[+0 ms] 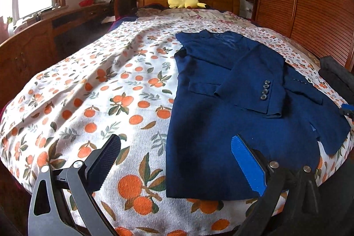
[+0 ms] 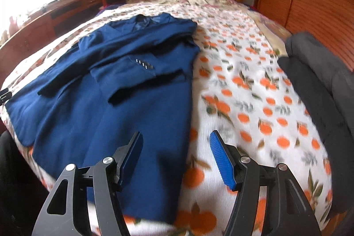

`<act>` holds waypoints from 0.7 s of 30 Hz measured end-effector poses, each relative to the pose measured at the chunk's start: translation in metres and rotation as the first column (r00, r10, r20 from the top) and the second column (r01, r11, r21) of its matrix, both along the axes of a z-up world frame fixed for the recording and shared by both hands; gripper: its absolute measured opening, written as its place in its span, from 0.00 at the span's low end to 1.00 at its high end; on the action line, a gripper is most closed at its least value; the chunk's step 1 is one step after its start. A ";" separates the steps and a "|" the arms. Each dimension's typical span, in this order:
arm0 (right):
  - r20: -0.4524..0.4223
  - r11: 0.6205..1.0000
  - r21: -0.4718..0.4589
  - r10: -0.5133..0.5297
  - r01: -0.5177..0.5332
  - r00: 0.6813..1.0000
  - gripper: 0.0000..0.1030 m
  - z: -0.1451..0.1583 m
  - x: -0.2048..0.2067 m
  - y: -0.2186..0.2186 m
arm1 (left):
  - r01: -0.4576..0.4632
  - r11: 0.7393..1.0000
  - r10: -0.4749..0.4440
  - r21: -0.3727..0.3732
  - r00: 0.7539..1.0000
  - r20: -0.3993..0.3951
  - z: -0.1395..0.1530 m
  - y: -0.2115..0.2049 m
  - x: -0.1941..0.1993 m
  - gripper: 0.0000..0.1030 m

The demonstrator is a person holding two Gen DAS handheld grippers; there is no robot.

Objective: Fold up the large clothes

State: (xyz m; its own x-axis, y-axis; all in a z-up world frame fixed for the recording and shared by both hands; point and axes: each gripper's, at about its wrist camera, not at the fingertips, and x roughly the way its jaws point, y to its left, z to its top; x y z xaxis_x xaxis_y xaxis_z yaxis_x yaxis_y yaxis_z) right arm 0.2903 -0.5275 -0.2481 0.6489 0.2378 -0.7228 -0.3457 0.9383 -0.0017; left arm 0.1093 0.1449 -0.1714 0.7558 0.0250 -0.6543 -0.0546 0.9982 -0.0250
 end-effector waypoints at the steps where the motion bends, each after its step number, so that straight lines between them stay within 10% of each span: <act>1: -0.012 1.000 0.008 0.000 0.000 1.000 0.59 -0.002 -0.002 -0.001 | 0.001 1.000 -0.001 -0.002 1.000 -0.003 -0.001 0.000 0.000 0.98; 8: -0.025 0.998 0.018 0.054 -0.054 0.998 0.28 -0.008 -0.010 0.014 | 0.012 1.000 -0.012 0.001 1.000 -0.009 -0.003 0.002 -0.001 0.98; 17: -0.015 0.998 0.034 0.058 -0.058 0.998 0.39 -0.001 -0.012 0.023 | 0.023 0.999 -0.024 -0.025 0.999 -0.033 -0.010 0.008 -0.008 0.96; 21: -0.030 0.999 0.028 0.043 -0.042 0.999 0.44 -0.008 -0.012 0.019 | 0.042 0.997 -0.045 -0.058 0.998 -0.055 -0.015 0.010 -0.010 0.67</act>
State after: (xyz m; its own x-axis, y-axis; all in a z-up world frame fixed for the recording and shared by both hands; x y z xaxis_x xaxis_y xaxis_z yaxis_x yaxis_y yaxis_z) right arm 0.2785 -0.5083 -0.2559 0.6156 0.2847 -0.7348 -0.3844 0.9225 0.0354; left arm 0.0993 0.1549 -0.1866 0.7176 -0.0453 -0.6950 -0.0144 0.9967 -0.0799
